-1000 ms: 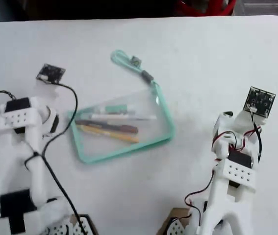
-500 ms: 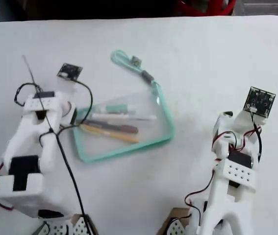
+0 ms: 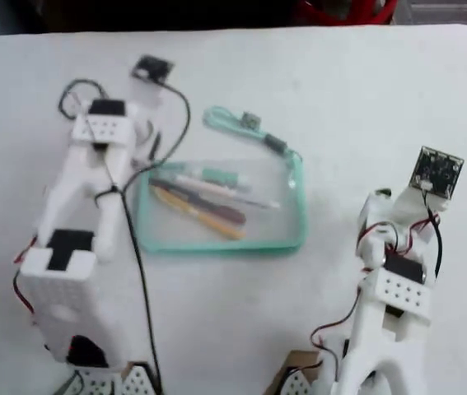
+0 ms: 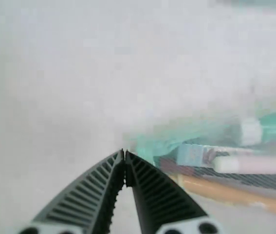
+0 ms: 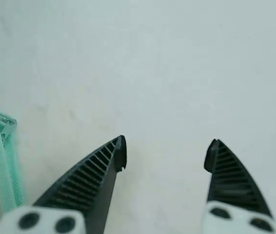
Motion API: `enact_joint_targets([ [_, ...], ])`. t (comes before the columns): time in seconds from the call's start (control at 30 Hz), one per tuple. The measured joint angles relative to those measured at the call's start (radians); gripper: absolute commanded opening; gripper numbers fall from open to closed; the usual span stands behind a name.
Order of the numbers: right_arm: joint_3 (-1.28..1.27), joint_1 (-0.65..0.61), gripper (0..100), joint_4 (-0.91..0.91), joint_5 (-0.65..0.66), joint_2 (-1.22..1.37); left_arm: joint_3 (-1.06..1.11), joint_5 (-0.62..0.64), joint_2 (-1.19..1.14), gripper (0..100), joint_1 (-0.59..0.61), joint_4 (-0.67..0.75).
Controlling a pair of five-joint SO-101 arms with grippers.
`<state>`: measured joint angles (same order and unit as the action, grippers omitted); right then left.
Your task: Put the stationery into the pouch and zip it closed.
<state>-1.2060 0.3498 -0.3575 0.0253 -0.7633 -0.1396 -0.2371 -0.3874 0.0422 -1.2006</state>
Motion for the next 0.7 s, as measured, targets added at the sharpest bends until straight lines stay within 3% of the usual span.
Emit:
enact_joint_targets([
  [0.23, 0.000, -0.049, 25.4, 0.000, 0.008, 0.000, -0.425, -0.002, 0.006, 2, 0.118, -0.158],
  [0.47, 0.006, -0.247, 25.4, -0.009, 0.216, 0.000, -0.852, -0.002, 0.006, 2, 0.163, -0.178],
  [0.6, 0.143, -0.316, 25.4, -0.192, 0.269, -0.048, -1.103, 0.000, 0.020, 2, 0.161, -0.290],
  [0.7, 0.341, -0.348, 25.4, -0.428, 0.269, -0.117, -1.318, 0.000, 0.072, 2, 0.135, -0.459],
])
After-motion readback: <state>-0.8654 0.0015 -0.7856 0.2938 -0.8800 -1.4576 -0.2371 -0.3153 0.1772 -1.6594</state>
